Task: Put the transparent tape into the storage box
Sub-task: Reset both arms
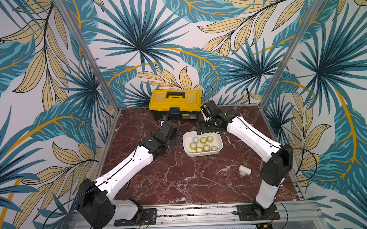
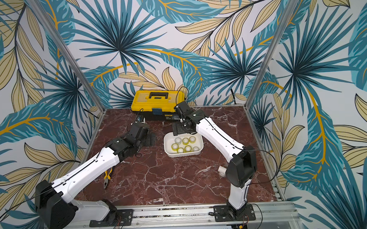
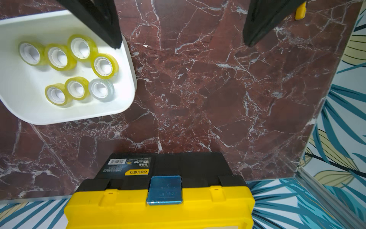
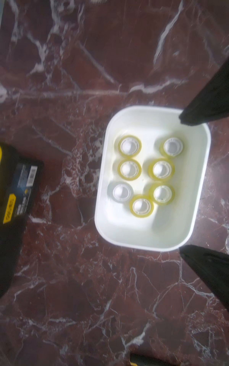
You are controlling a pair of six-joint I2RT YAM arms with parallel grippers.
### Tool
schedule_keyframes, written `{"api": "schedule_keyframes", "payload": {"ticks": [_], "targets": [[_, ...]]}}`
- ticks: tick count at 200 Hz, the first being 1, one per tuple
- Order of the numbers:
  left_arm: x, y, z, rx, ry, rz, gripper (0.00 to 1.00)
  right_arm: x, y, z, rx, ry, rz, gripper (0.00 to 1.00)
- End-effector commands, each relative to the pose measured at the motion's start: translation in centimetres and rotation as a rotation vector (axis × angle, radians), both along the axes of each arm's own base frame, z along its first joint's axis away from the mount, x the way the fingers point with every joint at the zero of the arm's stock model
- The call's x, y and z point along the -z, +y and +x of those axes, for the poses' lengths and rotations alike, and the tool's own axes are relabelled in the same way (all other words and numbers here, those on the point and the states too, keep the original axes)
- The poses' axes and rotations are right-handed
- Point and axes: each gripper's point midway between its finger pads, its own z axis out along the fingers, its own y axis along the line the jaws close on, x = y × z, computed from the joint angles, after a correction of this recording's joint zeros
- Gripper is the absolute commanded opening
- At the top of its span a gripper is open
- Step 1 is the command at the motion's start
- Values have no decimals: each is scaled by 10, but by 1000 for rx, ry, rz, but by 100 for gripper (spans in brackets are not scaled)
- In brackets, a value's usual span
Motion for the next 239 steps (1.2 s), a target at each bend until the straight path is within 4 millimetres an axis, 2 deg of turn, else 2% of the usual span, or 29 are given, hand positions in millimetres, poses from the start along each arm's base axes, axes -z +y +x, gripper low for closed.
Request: {"api": "schedule_keyframes", "payload": {"ticks": [1,38,69,86,118,142,164,194,201,239], "targets": [[-21,18,2,-46,-103,35,100,-6,-60,-6,168,-26,-95,100],[-22,39,1,-71,-182,50,100,-28,-126,-10,334,-142,-174,99],[-13,68,-1,-129,-187,86,100,-28,-155,-13,361,-218,-173,99],[-5,84,-3,-160,-180,108,100,-13,-158,-13,287,-220,-194,99],[7,109,-5,-214,-217,162,100,2,-189,-14,386,-207,-182,99],[18,122,-9,-229,-253,159,100,5,-226,-14,537,-283,-171,99],[32,136,-13,-250,-254,135,100,16,-258,-20,642,-331,-223,99],[45,146,-16,-257,-234,146,100,52,-271,-18,657,-342,-187,100],[46,147,-15,-258,-240,150,100,52,-275,-10,677,-393,-188,100],[50,156,-15,-264,-274,190,100,94,-287,4,702,-457,-240,100]]}}
